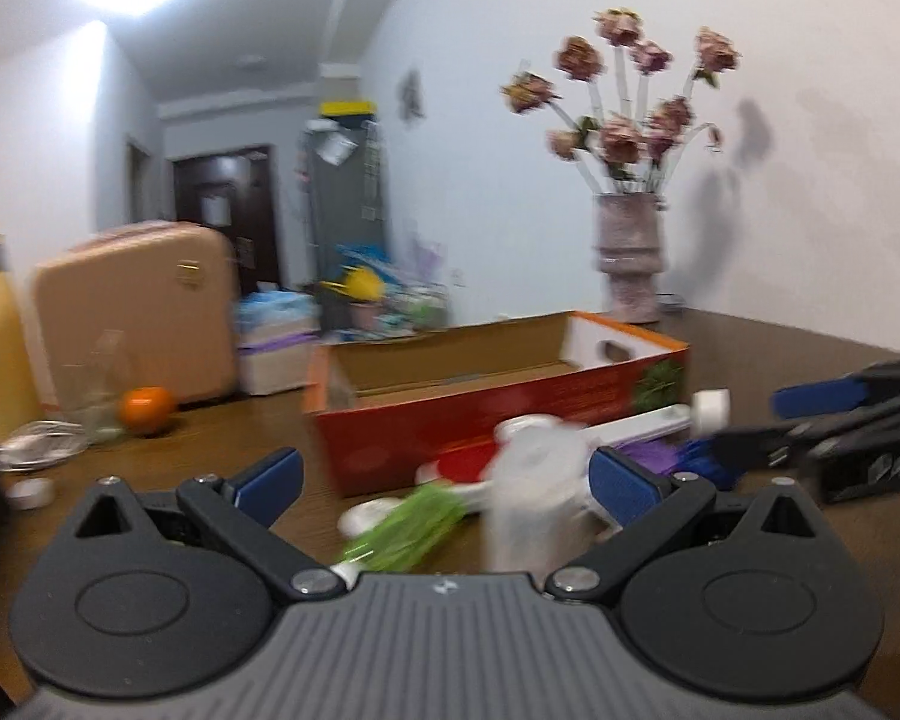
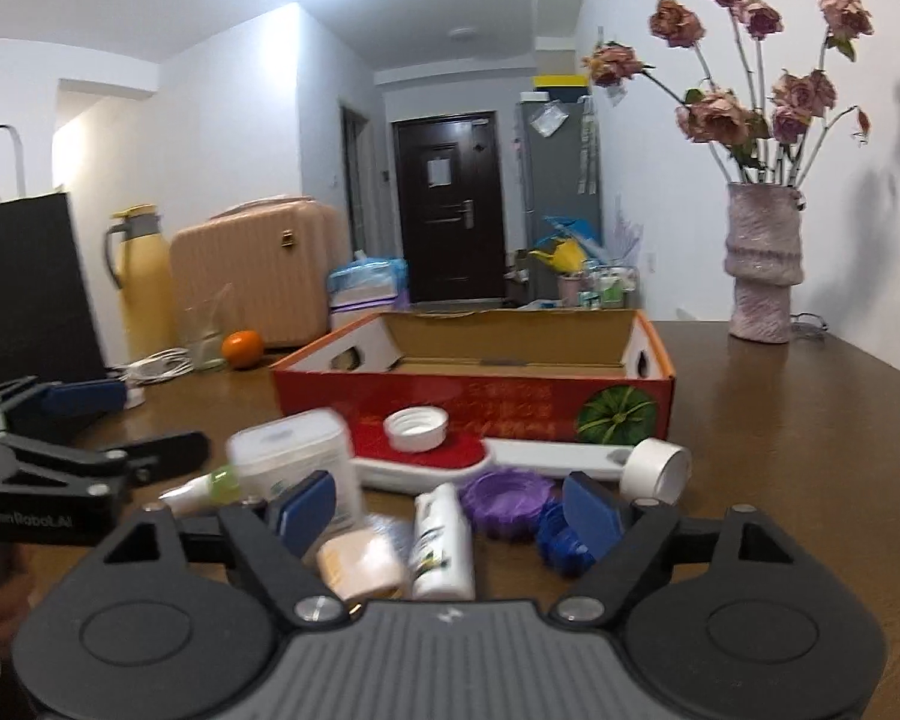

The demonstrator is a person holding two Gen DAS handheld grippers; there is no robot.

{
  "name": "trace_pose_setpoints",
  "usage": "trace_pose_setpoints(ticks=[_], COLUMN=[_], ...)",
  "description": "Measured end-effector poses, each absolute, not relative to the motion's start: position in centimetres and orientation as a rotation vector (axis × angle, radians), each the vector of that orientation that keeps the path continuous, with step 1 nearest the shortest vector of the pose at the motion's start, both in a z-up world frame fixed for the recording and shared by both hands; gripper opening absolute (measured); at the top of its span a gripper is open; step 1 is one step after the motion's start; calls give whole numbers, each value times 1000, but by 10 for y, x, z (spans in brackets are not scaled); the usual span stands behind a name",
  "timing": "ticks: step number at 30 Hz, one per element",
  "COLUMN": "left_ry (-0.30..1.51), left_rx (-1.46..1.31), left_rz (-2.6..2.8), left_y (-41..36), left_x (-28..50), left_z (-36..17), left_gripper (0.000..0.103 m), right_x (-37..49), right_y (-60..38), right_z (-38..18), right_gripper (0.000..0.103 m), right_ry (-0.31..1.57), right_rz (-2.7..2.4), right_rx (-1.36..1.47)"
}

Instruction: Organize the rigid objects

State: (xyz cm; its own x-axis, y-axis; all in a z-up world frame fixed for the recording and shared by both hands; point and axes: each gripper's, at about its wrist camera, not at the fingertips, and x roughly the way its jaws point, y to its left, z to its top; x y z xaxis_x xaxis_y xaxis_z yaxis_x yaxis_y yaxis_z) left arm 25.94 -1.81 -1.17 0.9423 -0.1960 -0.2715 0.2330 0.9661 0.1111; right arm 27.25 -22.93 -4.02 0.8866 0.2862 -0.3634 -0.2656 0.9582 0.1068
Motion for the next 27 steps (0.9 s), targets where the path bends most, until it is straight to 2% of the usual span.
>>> trace_pose_setpoints(ticks=[2,4,5,6,7,11,17,18,19,21,22,27], left_ry=[303,390,420,437,450,453,525,533,539,545,556,551], left_rx=[125,114,97,79,65,7,-406,-458,-514,-516,-468,-394], left_rz=[-290,-316,-320,-320,-324,-310,-194,-177,-163,-172,-166,-97], left_y=[-29,-39,-41,-41,-39,-32,23,35,47,60,63,76], left_x=[282,304,312,317,320,307,267,261,255,249,247,236], left_z=[-10,-11,-11,-12,-13,-12,-15,-16,-18,-20,-21,-27], left_gripper=[103,83,62,45,41,41,41,41,41,46,47,47], right_x=[279,282,282,280,279,268,246,244,243,241,244,250], right_y=[-233,-234,-236,-238,-238,-233,-209,-205,-200,-191,-186,-159], right_z=[-46,-50,-51,-53,-54,-55,-56,-55,-55,-56,-57,-59], right_gripper=[83,83,83,83,83,83,82,74,57,40,37,37], right_ry=[379,389,389,388,388,388,397,409,422,446,477,549], right_rz=[244,212,215,220,226,258,349,361,386,435,460,495], right_rx=[71,78,83,90,95,121,154,163,172,195,216,230])
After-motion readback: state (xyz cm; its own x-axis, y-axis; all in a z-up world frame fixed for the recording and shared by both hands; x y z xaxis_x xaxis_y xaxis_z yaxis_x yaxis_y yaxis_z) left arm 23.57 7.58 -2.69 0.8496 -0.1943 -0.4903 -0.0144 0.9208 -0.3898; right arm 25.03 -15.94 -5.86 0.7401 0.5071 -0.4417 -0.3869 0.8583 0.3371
